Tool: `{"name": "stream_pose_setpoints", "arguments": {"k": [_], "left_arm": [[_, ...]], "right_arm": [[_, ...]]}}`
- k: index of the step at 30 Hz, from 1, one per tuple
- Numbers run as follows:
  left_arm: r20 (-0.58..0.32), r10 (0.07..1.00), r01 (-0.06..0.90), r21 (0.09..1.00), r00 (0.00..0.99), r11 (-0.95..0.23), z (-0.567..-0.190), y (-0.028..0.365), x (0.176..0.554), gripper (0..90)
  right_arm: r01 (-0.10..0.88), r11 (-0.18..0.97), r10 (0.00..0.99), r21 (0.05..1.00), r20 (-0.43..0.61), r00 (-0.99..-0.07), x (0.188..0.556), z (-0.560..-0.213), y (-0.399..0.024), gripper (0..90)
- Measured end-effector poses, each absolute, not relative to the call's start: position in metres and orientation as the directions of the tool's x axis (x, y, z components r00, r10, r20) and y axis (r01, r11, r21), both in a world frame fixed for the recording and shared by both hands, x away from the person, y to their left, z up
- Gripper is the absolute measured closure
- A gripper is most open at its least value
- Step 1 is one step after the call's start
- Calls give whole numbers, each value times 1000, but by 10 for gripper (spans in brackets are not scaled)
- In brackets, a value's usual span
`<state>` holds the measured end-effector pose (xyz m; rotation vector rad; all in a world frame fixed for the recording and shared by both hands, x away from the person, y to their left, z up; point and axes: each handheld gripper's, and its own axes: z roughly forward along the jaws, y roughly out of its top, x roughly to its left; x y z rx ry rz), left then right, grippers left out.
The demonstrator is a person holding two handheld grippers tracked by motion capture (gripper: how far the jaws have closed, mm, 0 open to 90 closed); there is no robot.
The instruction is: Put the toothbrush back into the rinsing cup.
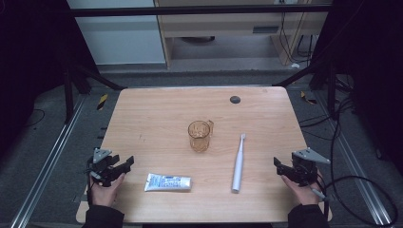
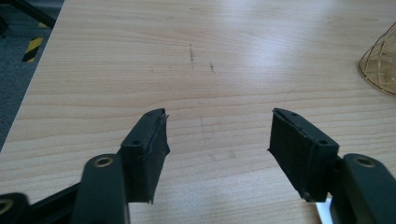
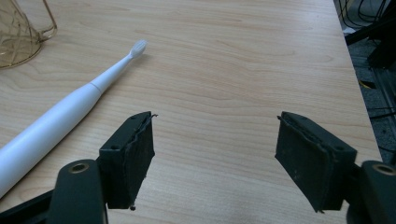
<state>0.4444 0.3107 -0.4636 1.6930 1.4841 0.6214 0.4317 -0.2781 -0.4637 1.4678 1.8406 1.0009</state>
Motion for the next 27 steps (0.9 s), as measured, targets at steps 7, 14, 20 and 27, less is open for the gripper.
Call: {"name": "stream_pose_setpoints", "arguments": {"k": [7, 14, 20, 27], "left_arm": [[-142, 968, 613, 790, 205, -14, -463, 310, 444, 444], [-69, 971, 597, 798, 229, -85, -458, 302, 441, 476], [-39, 967, 586, 801, 251, -120, -458, 298, 441, 476], [-39, 966, 592, 796, 256, -125, -460, 297, 442, 477]], "right_arm": [[535, 126, 965, 836, 21, -262, 429, -461, -271, 339], [511, 129, 956, 850, 29, -290, 426, -454, -263, 426], [501, 126, 944, 856, 52, -326, 427, -449, -250, 477], [486, 142, 933, 862, 47, -357, 433, -441, -231, 521]]}}
